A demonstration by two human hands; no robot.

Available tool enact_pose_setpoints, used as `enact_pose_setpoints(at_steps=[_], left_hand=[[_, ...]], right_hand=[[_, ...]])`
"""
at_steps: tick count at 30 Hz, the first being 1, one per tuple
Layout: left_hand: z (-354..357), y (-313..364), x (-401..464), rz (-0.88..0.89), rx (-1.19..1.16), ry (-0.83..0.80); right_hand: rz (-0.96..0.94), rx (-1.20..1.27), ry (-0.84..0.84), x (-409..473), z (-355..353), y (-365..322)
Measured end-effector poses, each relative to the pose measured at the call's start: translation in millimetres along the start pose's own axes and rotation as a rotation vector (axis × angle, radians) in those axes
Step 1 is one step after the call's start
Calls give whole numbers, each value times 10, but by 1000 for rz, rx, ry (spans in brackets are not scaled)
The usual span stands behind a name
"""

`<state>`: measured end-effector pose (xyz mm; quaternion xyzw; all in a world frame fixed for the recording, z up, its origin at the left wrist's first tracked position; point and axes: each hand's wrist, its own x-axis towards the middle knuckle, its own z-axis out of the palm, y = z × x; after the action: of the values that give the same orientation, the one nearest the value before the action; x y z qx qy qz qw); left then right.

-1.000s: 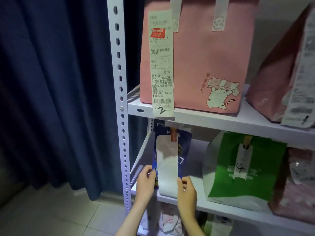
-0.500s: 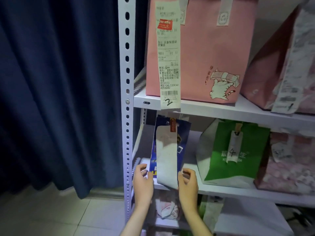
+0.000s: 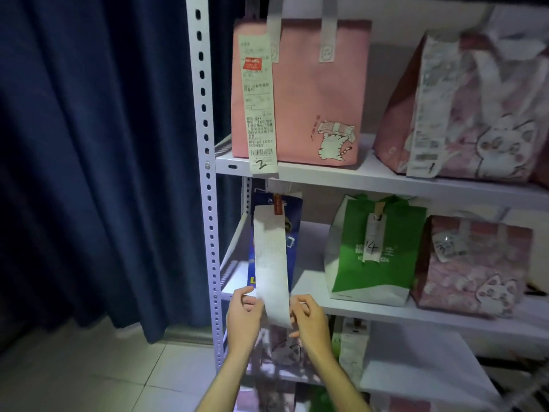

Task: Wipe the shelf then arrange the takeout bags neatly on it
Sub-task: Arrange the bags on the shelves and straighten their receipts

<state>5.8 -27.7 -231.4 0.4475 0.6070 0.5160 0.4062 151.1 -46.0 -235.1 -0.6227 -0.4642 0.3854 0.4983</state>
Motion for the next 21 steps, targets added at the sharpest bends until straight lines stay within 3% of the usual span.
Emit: enact_pose_setpoints(at_steps=[5, 12, 21], left_hand=[[50, 149, -537, 30, 79, 231], [199, 466, -1087, 189, 62, 70], [388, 1267, -1419, 350, 83, 10]], right_hand=[[-12, -44, -38, -341, -490, 67], [-86, -79, -33, -745, -1237, -73], [-272, -152, -51, -945, -1910, -746]])
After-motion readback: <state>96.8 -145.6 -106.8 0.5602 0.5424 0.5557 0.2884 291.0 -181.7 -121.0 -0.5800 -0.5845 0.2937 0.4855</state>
